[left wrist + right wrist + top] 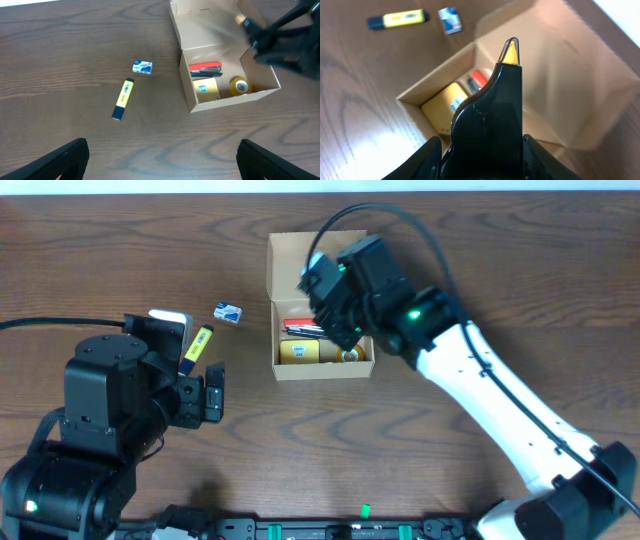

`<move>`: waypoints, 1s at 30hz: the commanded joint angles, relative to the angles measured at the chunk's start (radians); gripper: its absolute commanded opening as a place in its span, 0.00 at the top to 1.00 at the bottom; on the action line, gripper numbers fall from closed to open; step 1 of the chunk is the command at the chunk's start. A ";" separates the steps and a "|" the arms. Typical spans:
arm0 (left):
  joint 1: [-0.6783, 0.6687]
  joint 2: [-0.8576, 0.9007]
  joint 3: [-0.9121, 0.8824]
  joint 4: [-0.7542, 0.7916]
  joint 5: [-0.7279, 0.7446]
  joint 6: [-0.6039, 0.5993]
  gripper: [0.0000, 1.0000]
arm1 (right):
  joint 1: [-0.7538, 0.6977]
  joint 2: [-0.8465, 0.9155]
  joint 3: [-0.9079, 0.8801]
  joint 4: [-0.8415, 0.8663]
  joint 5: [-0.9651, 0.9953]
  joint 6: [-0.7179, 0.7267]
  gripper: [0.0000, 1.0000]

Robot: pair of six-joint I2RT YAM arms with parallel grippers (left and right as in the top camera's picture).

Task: Pack container
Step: 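Lift the black tape dispenser and carry it over the box, right gripper, then lower the dispenser into the box beside the stapler with right gripper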

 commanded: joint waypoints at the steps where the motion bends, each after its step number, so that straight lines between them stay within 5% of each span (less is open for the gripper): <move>1: 0.006 -0.002 0.009 -0.001 -0.004 -0.016 0.05 | 0.031 0.034 0.009 -0.017 -0.003 -0.095 0.99; 30: 0.006 -0.002 0.009 0.000 -0.004 0.004 0.05 | 0.042 0.061 -0.053 -0.103 -0.002 -0.635 0.99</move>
